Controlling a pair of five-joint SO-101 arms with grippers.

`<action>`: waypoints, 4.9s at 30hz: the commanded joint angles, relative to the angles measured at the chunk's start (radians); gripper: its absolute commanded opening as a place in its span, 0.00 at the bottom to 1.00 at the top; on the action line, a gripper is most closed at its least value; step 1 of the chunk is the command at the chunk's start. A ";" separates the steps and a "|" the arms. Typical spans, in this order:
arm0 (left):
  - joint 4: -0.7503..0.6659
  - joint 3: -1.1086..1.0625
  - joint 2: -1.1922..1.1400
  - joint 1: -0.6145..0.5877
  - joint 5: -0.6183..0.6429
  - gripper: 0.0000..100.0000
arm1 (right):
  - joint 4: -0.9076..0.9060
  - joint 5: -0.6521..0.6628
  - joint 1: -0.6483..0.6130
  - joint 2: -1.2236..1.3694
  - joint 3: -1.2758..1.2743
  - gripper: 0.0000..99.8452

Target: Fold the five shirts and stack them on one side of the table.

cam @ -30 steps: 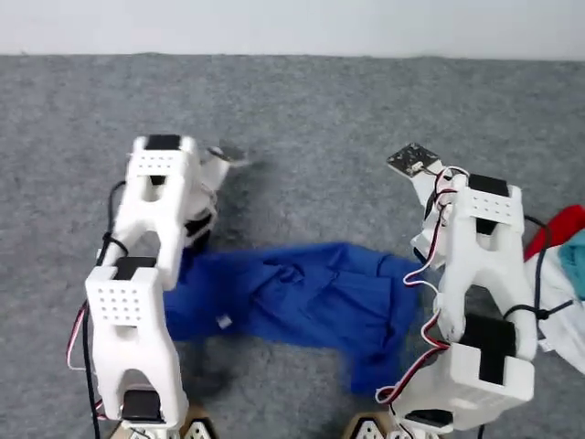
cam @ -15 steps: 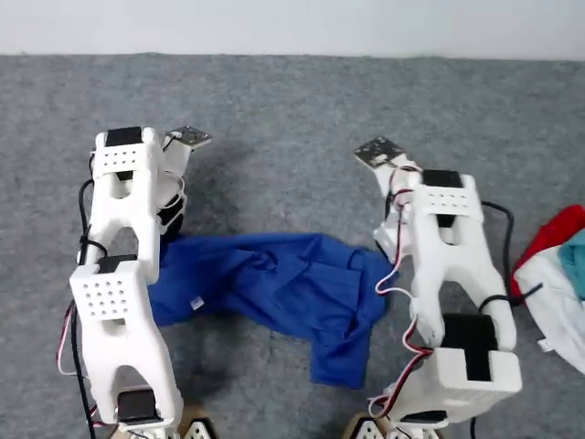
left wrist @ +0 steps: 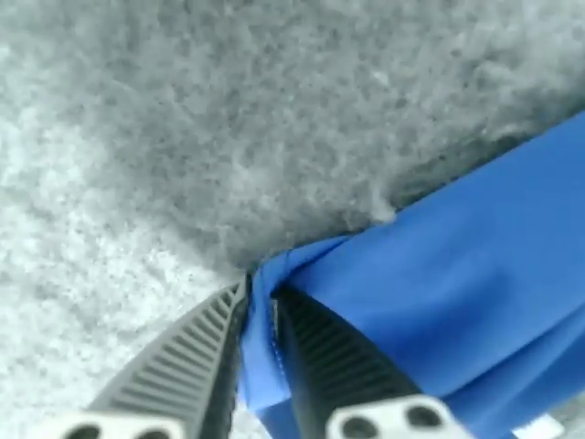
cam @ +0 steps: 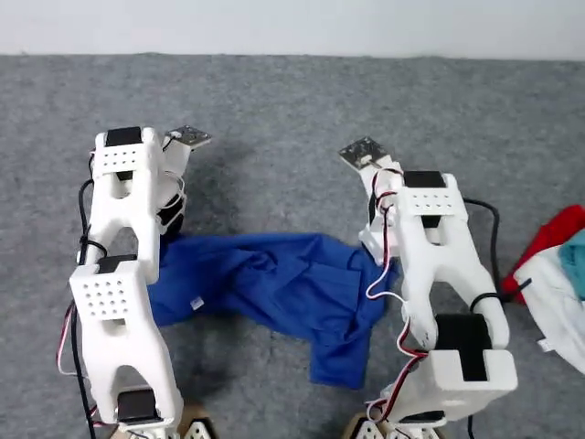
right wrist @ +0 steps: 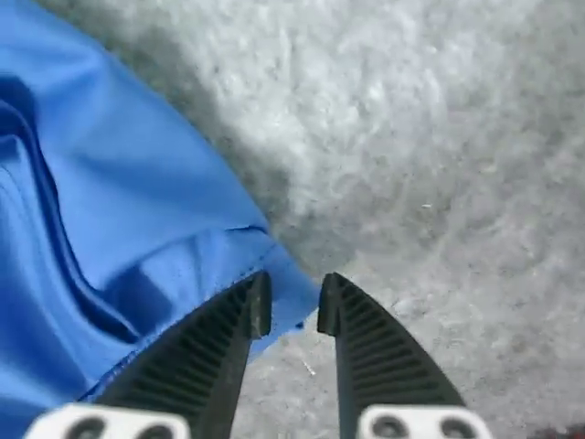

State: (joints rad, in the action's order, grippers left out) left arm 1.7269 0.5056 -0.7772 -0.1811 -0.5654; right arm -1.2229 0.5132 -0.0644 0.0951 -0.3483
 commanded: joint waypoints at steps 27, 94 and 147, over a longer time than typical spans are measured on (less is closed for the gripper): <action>0.031 0.035 0.012 -0.018 0.012 0.02 | 0.107 0.000 -0.001 0.125 -0.091 0.01; 0.031 -0.237 0.499 -0.115 0.086 0.21 | -0.156 0.215 -0.145 0.220 0.178 0.18; 0.029 -0.472 0.374 -0.137 -0.077 0.21 | -0.432 0.551 -0.288 -1.044 -0.621 0.23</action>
State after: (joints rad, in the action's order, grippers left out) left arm 1.7238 0.0069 -0.4473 -0.2869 -0.6314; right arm -1.6479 1.0503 -0.4250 -0.8884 -0.9682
